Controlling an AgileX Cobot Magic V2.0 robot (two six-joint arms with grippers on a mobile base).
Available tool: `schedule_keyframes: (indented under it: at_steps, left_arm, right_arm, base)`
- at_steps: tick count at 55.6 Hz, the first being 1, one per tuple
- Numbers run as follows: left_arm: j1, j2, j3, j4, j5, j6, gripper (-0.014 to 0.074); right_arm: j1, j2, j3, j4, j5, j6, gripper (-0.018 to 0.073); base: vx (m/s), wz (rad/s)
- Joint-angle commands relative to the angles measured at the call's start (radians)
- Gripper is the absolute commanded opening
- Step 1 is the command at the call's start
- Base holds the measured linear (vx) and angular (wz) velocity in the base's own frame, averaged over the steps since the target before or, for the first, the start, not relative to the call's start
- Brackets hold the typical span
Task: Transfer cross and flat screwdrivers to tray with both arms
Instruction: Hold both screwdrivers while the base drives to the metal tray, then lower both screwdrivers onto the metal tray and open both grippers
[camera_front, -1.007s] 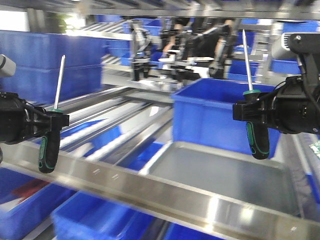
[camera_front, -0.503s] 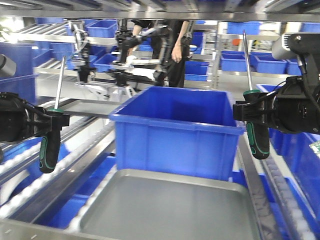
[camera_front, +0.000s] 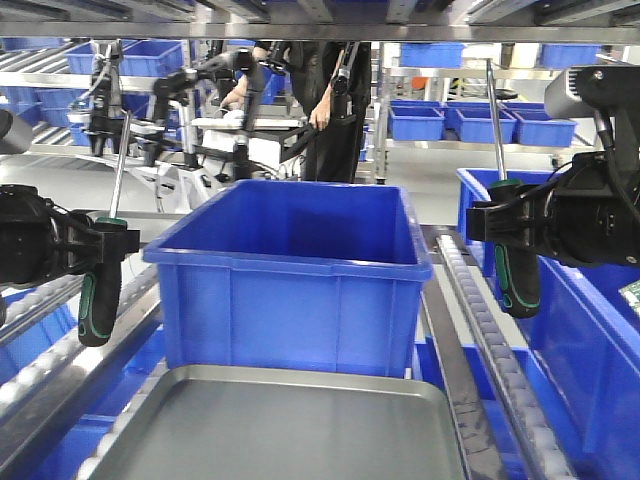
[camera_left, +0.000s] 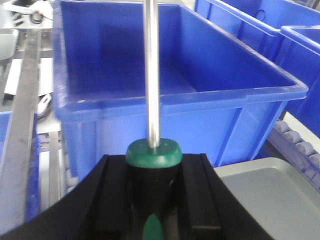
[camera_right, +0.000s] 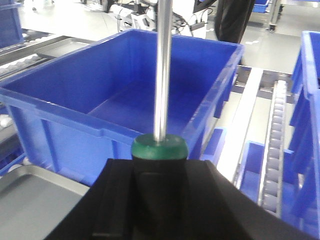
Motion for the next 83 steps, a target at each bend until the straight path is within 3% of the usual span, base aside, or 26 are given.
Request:
schedule_keyframes:
  at_steps: [1, 34, 42, 50, 56, 69, 83]
  left_arm:
    - [-0.004, -0.035, -0.029, -0.038, -0.070, -0.008, 0.0003]
    - [-0.004, -0.035, -0.029, -0.038, -0.070, -0.008, 0.0003]
    - [-0.005, -0.030, -0.029, -0.040, -0.062, -0.009, 0.0003]
    - [-0.011, 0.043, -0.029, -0.041, 0.070, -0.010, 0.0003]
    - [-0.026, 0.111, -0.029, -0.059, 0.179, -0.012, 0.0003]
    - [-0.035, 0.237, -0.030, -0.130, 0.292, -0.012, 0.0004]
    - [-0.035, 0.323, -0.030, -0.173, 0.359, -0.012, 0.0050]
  right_arm:
    - [-0.003, -0.031, -0.038, -0.004, -0.089, -0.003, -0.0008]
    - [-0.003, -0.031, -0.038, 0.001, -0.097, -0.002, -0.0008]
    - [-0.003, -0.003, -0.037, 0.081, -0.003, -0.002, -0.0008]
    - [-0.002, 0.100, -0.036, 0.223, 0.119, -0.033, -0.0008]
    - [0.041, 0.176, -0.036, 0.322, 0.168, -0.090, -0.0008]
    - [0.139, 0.327, -0.036, 0.325, 0.234, -0.054, -0.0008]
    - [0.138, 0.378, -0.036, 0.350, 0.233, -0.047, 0.0008]
  base:
    - [0.03, -0.11]
    - [0.00, -0.02]
    - [0.00, 0.00]
    - [0.00, 0.00]
    - [0.00, 0.00]
    - [0.00, 0.00]
    - [0.00, 0.00]
